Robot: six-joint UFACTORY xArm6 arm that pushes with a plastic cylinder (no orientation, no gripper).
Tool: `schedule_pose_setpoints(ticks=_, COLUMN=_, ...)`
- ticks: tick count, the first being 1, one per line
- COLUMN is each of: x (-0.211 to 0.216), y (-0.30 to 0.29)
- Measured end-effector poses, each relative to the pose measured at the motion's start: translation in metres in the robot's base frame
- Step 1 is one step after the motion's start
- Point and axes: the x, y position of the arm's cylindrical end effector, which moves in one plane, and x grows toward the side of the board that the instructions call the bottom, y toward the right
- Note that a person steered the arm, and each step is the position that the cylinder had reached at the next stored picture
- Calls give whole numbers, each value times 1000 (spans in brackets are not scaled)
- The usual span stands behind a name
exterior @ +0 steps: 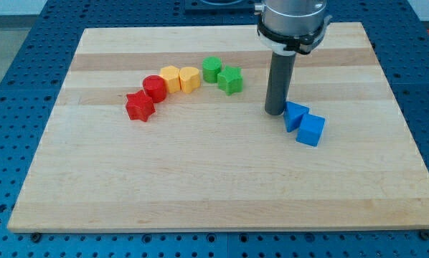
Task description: Move the arm to the right of the red star
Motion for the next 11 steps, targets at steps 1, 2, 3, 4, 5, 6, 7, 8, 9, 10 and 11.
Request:
schedule_pose_setpoints(ticks=1, x=7, y=-65)
schedule_pose_setpoints(ticks=2, x=18, y=-87)
schedule_pose_setpoints(ticks=3, x=52, y=-107)
schedule_pose_setpoints(ticks=4, x=75, y=-120)
schedule_pose_setpoints(ticks=5, x=78, y=-138)
schedule_pose_setpoints(ticks=6, x=73, y=-141)
schedule_pose_setpoints(ticks=7, x=43, y=-141)
schedule_pose_setpoints(ticks=8, x=39, y=-141)
schedule_pose_setpoints(ticks=9, x=29, y=-137)
schedule_pose_setpoints(ticks=10, x=25, y=-139)
schedule_pose_setpoints(ticks=11, x=26, y=-151)
